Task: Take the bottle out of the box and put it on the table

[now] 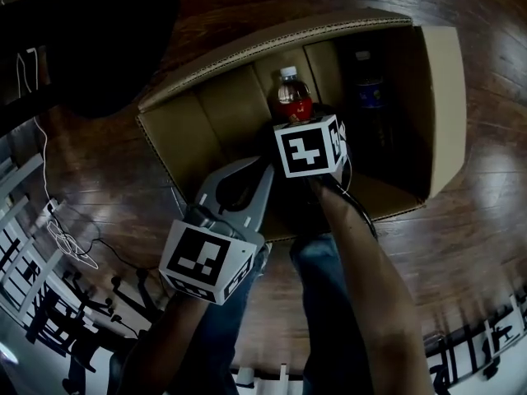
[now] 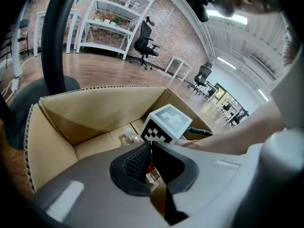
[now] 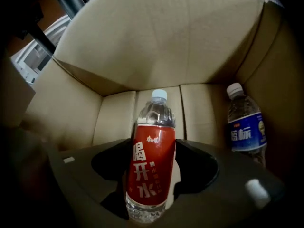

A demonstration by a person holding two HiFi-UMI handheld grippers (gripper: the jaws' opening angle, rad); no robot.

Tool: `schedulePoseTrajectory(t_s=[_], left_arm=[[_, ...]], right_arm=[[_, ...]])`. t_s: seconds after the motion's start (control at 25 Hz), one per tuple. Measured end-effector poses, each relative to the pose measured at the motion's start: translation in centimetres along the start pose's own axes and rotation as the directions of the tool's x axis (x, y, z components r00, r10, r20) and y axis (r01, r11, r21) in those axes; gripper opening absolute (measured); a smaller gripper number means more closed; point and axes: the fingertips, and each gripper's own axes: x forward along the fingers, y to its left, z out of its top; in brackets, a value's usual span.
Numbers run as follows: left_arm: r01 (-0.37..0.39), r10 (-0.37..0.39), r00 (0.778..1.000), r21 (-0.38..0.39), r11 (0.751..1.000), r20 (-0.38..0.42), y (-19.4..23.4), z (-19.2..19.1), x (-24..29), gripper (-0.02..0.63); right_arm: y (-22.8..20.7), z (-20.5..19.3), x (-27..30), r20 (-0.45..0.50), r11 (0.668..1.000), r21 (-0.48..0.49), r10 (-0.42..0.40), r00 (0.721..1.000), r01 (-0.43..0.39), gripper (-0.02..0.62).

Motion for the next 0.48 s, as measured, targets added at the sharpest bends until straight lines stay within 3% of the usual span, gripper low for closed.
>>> schedulePoseTrajectory(t_s=[0.2,0.32,0.48], left_arm=[[-0.011,0.011,1.0,0.02,1.0,0.017,1.0,0.2,0.0,0.0],[-0.019,0.019,1.0,0.019,1.0,0.015,1.5,0.0,-0.1,0.0],[-0.025,0.025,1.0,0.013,1.0,0.01,1.6,0.0,-0.4,0.0]], right_arm=[[-0.3,0.1,1.8,-0.018,0.999,0.047,-0.018,1.0,0.019,0.322],[0.1,-0.7,2.7,-0.051,0.989,0.148,-0.003,0.999,0.011,0.325],[0.2,-0.7,2.6,-0.045,0.988,0.155,-0.017,0.999,0.024,0.302]])
